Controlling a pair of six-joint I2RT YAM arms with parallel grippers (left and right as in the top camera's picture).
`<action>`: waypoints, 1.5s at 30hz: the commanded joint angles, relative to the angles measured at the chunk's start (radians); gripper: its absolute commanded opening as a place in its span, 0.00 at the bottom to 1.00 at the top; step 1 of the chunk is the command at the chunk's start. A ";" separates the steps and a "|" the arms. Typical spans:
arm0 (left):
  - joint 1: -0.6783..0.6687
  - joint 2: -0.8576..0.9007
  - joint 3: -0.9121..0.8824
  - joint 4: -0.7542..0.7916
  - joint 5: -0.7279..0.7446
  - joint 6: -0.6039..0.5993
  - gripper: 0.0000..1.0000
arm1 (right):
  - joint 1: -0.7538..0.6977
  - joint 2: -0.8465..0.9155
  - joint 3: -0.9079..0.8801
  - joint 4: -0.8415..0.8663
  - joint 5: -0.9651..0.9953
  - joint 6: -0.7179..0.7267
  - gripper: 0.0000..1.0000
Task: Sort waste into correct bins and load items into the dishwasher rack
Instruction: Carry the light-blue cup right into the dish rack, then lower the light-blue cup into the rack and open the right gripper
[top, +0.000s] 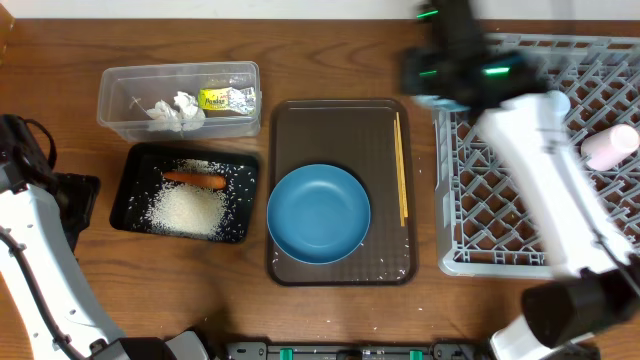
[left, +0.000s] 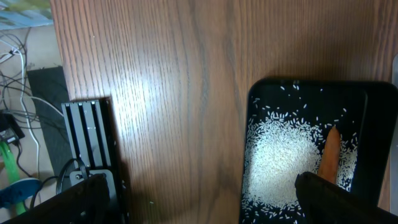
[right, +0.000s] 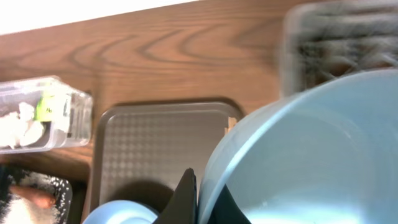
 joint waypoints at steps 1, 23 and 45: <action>0.004 0.004 0.001 -0.003 -0.005 0.006 0.98 | -0.177 0.027 -0.015 -0.061 -0.383 -0.197 0.01; 0.004 0.004 0.001 -0.003 -0.005 0.006 0.98 | -0.755 0.031 -0.586 -0.119 -1.386 -0.740 0.01; 0.004 0.004 0.001 -0.003 -0.005 0.006 0.98 | -0.884 0.031 -0.634 -0.062 -1.254 -0.605 0.01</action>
